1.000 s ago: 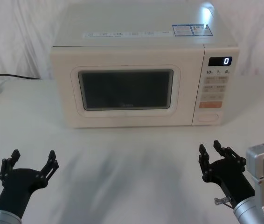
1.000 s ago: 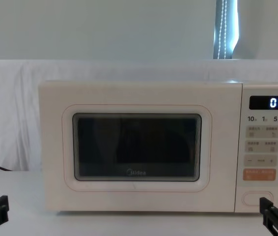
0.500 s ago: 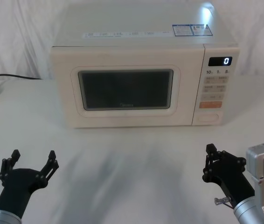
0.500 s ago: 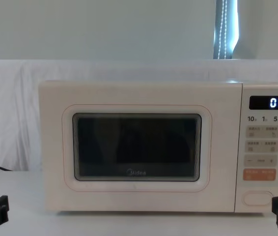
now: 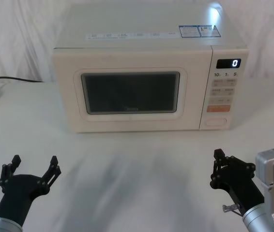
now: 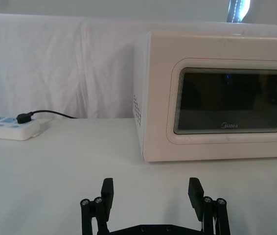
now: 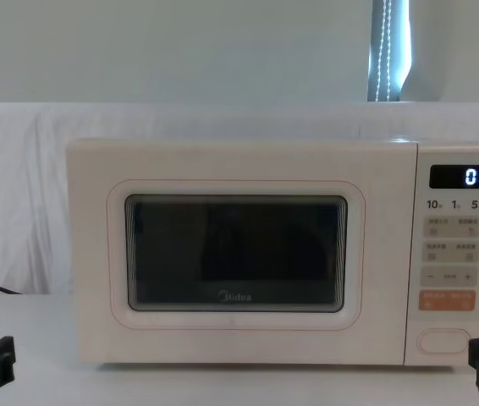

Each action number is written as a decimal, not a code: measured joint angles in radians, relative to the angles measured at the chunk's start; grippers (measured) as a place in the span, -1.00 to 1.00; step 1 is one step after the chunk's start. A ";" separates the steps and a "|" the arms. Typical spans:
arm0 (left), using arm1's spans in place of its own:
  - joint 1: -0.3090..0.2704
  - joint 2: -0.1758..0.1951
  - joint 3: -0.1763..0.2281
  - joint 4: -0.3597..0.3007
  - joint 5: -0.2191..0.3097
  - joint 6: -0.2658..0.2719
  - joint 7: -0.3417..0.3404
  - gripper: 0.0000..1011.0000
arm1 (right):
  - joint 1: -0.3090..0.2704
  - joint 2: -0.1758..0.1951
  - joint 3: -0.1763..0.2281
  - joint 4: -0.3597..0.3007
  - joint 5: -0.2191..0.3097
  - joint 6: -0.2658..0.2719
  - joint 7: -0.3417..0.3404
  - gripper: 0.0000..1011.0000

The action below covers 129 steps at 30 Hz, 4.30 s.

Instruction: Press the button to open the microwave door with one hand; close the microwave door with the other hand.

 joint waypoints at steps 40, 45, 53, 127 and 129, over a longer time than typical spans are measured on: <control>0.000 0.000 0.000 0.000 0.000 0.000 0.000 0.98 | 0.187 -0.056 0.093 0.148 -0.138 0.105 0.104 -1.00; 0.000 0.000 0.000 0.000 0.000 0.000 0.000 0.98 | 0.217 -0.075 0.100 0.186 -0.143 0.128 0.104 -1.00; 0.000 0.000 0.000 0.000 0.000 0.000 0.000 0.98 | 0.281 -0.113 0.107 0.268 -0.158 0.182 0.094 -1.00; 0.000 0.000 0.000 0.000 0.000 0.000 0.000 0.98 | 0.534 -0.228 0.205 0.637 -0.158 0.151 0.022 -1.00; 0.000 0.000 0.000 0.000 0.000 0.000 0.000 0.98 | 0.534 -0.229 0.206 0.636 -0.158 0.152 0.022 -1.00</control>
